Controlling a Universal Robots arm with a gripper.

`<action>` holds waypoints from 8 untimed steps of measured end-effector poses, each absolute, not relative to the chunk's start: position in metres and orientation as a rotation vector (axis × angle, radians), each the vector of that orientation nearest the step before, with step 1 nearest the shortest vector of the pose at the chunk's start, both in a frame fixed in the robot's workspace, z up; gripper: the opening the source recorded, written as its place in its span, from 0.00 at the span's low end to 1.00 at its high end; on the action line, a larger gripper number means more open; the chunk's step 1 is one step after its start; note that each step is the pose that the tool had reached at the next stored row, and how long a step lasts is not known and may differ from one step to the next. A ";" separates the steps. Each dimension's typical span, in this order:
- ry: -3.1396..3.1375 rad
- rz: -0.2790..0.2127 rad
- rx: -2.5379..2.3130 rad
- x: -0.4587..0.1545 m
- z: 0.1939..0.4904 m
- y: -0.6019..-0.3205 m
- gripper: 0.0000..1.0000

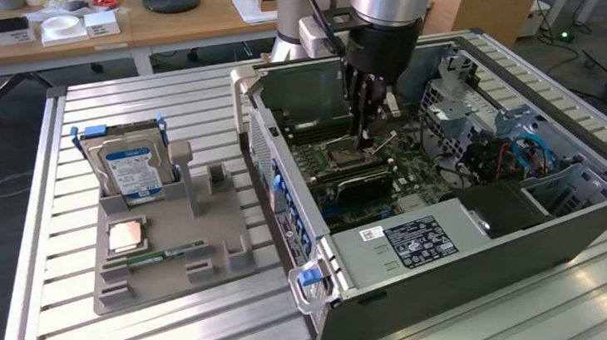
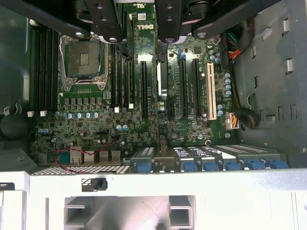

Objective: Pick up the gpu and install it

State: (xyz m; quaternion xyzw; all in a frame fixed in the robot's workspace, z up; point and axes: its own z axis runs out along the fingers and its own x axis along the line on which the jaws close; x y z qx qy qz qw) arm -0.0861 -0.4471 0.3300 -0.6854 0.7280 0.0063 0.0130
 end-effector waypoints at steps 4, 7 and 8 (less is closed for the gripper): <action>2.268 0.020 -2.136 -0.086 0.330 -0.447 0.32; 2.268 0.020 -2.136 -0.086 0.330 -0.447 0.20; 2.268 0.020 -2.136 -0.086 0.330 -0.447 0.14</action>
